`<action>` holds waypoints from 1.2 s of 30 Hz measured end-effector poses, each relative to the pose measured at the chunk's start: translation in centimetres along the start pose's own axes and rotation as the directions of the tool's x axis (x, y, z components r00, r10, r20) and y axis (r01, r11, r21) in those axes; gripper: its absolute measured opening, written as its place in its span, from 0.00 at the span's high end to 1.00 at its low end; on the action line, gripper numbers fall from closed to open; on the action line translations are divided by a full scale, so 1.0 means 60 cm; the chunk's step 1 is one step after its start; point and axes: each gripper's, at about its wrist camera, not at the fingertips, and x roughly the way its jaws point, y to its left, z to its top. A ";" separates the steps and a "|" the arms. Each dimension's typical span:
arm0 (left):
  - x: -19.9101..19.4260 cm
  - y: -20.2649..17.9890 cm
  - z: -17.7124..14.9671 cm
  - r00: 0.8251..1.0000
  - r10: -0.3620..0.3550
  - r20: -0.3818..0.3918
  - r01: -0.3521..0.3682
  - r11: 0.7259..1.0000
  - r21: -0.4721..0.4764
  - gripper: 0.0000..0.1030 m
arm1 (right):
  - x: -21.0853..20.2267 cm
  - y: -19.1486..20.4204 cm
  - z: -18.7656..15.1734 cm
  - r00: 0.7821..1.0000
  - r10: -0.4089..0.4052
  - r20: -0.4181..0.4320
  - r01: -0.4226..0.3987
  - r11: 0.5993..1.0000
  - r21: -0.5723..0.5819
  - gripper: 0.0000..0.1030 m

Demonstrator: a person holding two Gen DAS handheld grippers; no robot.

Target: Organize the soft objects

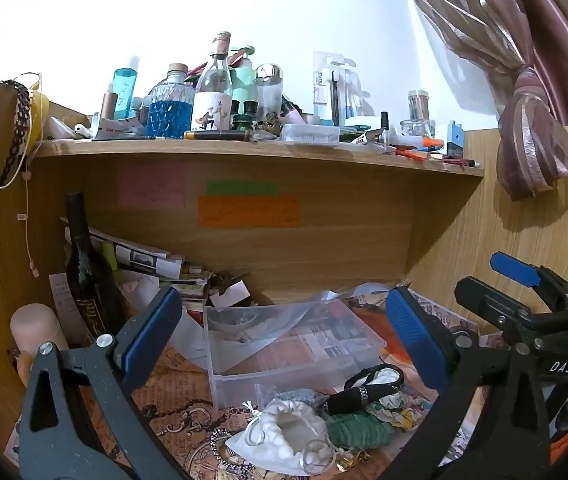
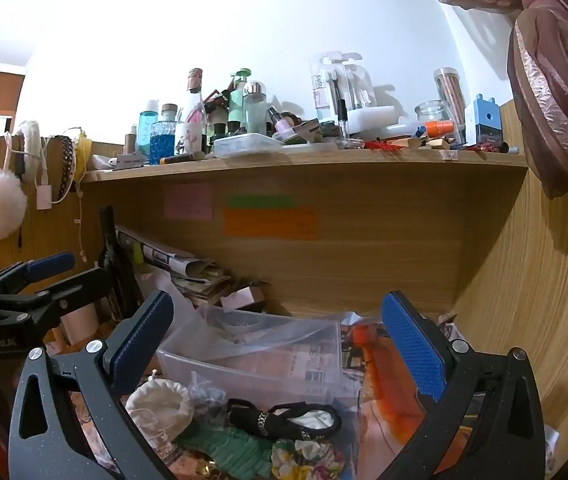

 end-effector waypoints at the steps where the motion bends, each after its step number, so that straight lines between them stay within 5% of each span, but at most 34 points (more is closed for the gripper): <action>1: -0.004 0.002 -0.006 1.000 -0.003 0.010 0.003 1.000 0.001 0.00 | 0.000 0.001 0.000 1.000 0.000 0.001 0.000 1.000 0.001 0.00; 36: -0.005 0.003 -0.010 1.000 -0.002 0.020 0.002 1.000 0.004 0.00 | -0.003 0.010 0.004 1.000 -0.002 0.011 0.002 1.000 0.001 0.00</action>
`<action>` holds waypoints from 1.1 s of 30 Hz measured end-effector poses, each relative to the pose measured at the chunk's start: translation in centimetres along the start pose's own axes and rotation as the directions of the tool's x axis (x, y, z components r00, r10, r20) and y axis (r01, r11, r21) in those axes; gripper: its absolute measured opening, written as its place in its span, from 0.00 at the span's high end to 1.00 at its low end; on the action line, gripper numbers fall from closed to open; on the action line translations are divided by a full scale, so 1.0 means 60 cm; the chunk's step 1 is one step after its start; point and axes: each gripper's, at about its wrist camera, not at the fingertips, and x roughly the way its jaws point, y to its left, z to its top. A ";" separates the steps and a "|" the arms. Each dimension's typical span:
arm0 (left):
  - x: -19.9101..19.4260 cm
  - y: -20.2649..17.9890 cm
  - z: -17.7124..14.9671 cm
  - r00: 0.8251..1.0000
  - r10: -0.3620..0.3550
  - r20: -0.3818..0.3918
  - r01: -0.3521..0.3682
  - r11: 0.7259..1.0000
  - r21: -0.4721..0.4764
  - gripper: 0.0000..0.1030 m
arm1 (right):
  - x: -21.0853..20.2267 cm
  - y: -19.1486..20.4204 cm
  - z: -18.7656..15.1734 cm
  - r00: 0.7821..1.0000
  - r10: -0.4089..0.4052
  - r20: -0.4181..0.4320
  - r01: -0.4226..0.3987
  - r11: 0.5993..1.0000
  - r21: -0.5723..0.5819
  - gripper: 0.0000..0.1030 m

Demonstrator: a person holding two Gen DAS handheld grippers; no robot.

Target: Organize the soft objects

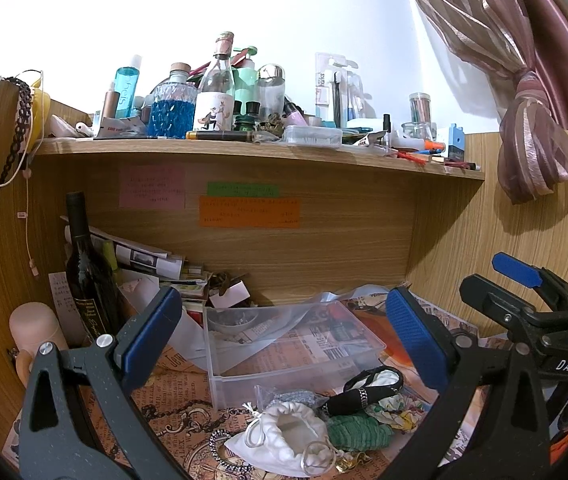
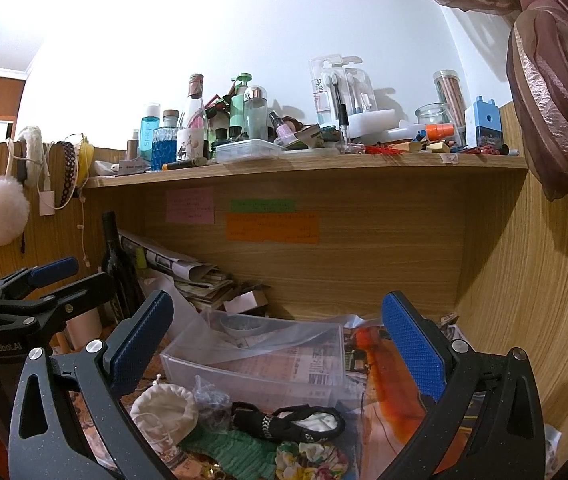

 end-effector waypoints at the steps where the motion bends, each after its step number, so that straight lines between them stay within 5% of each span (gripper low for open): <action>1: 0.000 0.000 0.000 1.000 0.000 0.000 0.000 1.000 0.000 0.00 | -0.001 0.001 0.000 1.000 0.001 0.000 -0.001 1.000 0.000 0.00; 33: 0.000 0.003 0.001 1.000 -0.002 0.000 0.002 1.000 -0.003 0.00 | -0.003 0.006 0.004 1.000 0.006 0.006 -0.006 1.000 0.001 0.00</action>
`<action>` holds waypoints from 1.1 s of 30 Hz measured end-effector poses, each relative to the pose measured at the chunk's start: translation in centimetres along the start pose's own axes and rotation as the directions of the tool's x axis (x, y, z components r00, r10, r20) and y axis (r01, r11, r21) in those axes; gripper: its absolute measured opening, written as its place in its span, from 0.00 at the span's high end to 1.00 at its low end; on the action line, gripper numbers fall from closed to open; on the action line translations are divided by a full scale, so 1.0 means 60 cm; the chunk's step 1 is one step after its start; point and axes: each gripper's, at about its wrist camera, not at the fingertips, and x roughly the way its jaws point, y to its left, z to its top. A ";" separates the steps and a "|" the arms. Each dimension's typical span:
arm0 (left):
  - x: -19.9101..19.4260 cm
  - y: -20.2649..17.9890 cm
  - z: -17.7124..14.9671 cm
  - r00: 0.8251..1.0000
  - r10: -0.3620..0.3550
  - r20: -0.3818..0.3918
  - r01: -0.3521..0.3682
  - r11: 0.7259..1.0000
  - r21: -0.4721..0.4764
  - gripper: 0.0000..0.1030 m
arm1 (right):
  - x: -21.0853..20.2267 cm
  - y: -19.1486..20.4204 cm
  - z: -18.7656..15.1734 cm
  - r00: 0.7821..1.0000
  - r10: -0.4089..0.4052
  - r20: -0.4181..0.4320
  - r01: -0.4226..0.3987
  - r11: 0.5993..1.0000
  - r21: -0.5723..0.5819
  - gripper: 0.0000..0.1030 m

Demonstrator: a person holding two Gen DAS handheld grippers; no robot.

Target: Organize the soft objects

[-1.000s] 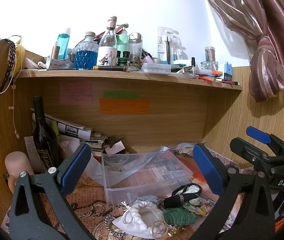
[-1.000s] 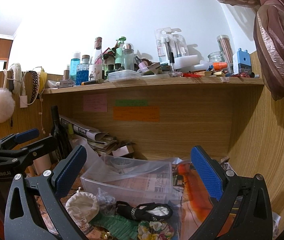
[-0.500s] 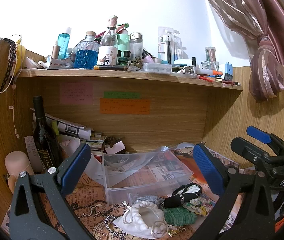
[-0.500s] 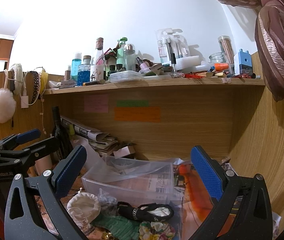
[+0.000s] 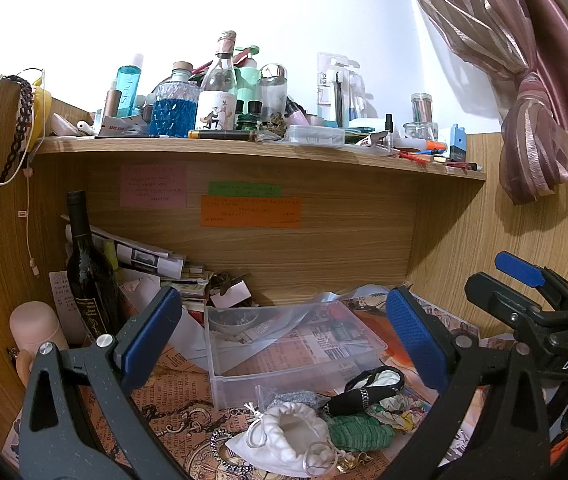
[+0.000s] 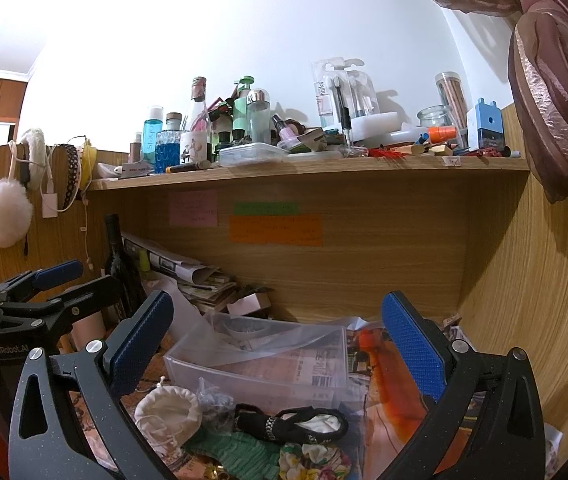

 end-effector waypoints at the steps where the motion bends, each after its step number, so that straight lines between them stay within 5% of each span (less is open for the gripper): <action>1: 0.000 0.000 0.000 1.000 0.000 0.000 0.000 1.000 0.000 0.00 | 0.000 0.001 0.000 1.000 0.001 0.000 -0.001 1.000 0.000 0.00; 10: 0.011 0.006 -0.011 1.000 -0.001 -0.026 0.001 1.000 -0.006 0.00 | 0.002 -0.001 -0.001 1.000 -0.003 -0.012 0.003 1.000 0.010 0.00; 16: 0.036 0.010 -0.041 0.992 -0.011 -0.125 0.010 1.000 -0.011 0.00 | 0.016 -0.019 -0.023 0.997 -0.015 -0.073 0.017 0.999 0.033 0.00; 24: 0.077 0.016 -0.120 0.950 -0.030 -0.311 0.018 0.999 -0.043 0.00 | 0.050 -0.035 -0.080 0.974 0.009 -0.228 0.002 0.999 0.048 0.00; 33: 0.107 0.017 -0.192 0.890 -0.075 -0.450 0.047 0.996 -0.073 0.00 | 0.100 -0.045 -0.151 0.916 0.038 -0.400 -0.014 0.998 0.065 0.00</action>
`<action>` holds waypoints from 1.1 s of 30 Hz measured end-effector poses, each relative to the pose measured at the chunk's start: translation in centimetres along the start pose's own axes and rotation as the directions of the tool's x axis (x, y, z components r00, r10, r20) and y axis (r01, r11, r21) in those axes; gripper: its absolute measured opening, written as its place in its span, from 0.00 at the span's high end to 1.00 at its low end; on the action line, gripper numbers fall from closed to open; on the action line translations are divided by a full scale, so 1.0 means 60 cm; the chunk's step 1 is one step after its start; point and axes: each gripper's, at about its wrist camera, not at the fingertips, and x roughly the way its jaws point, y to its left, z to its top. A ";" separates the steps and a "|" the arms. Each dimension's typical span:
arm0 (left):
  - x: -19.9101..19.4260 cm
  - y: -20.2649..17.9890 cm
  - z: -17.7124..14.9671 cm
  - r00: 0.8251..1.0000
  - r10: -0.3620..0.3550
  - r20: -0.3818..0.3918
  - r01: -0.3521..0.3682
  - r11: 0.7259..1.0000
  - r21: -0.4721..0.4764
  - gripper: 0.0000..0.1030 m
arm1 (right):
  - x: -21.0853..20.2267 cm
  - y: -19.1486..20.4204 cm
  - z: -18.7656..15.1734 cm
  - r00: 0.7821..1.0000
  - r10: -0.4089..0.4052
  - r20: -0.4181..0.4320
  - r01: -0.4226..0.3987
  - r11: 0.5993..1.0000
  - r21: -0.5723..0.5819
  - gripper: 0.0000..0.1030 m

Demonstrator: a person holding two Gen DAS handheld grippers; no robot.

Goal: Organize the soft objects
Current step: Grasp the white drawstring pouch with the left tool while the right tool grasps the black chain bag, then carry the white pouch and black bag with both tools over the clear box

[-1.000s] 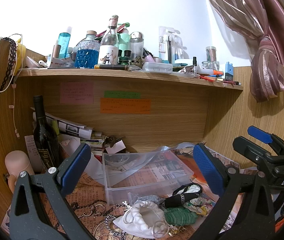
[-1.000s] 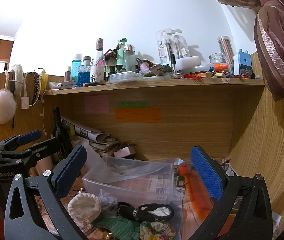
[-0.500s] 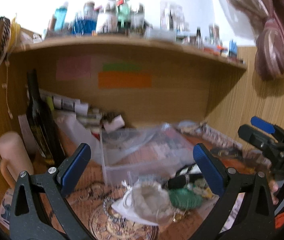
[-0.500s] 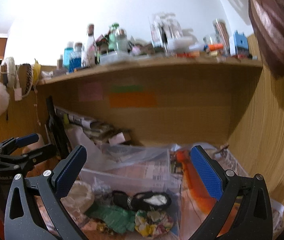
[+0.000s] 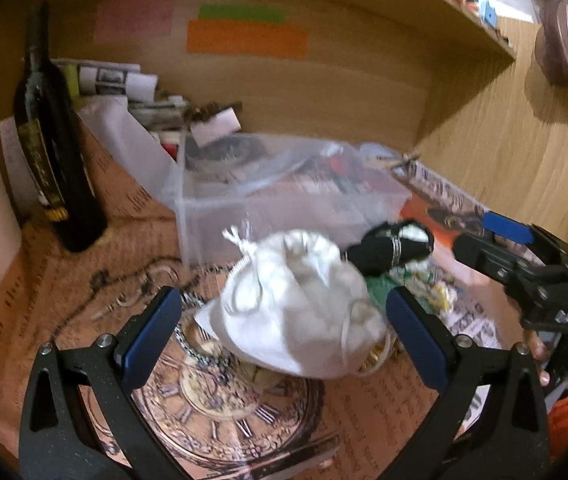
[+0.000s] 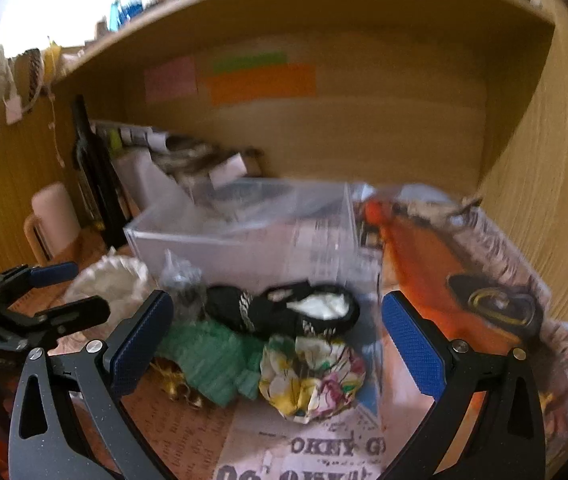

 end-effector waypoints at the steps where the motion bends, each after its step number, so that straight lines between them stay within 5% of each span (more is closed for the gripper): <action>1: 0.004 -0.001 -0.004 1.000 -0.002 -0.006 0.002 1.000 0.006 0.00 | 0.007 -0.003 -0.003 1.000 0.003 -0.011 -0.003 1.000 0.006 0.00; 12: 0.035 -0.002 -0.017 1.000 -0.009 -0.029 0.010 1.000 0.028 0.02 | 0.078 -0.017 -0.014 0.988 0.076 -0.137 -0.067 0.996 0.063 0.05; 14: 0.038 0.005 -0.013 0.999 -0.023 -0.034 0.024 1.000 0.014 0.17 | 0.087 -0.014 -0.014 0.985 0.080 -0.155 -0.071 0.995 0.064 0.13; 18: 0.035 0.010 -0.012 0.999 -0.046 -0.026 0.046 0.999 0.007 0.27 | 0.096 -0.013 -0.012 0.989 0.022 -0.148 -0.015 0.999 0.047 0.32; 23: 0.029 0.007 -0.006 0.998 -0.062 -0.019 0.062 0.998 0.016 0.52 | 0.106 -0.021 -0.011 0.985 0.006 -0.173 0.001 0.999 0.043 0.70; 30: 0.018 0.018 0.013 0.997 -0.071 0.006 0.071 0.997 0.004 0.77 | 0.095 -0.017 -0.012 0.987 0.005 -0.158 -0.002 1.000 0.018 0.68; 33: 0.011 0.024 0.024 0.996 -0.082 0.020 0.082 0.997 -0.005 0.85 | 0.084 -0.010 -0.007 0.988 0.030 -0.153 -0.030 1.000 0.003 0.47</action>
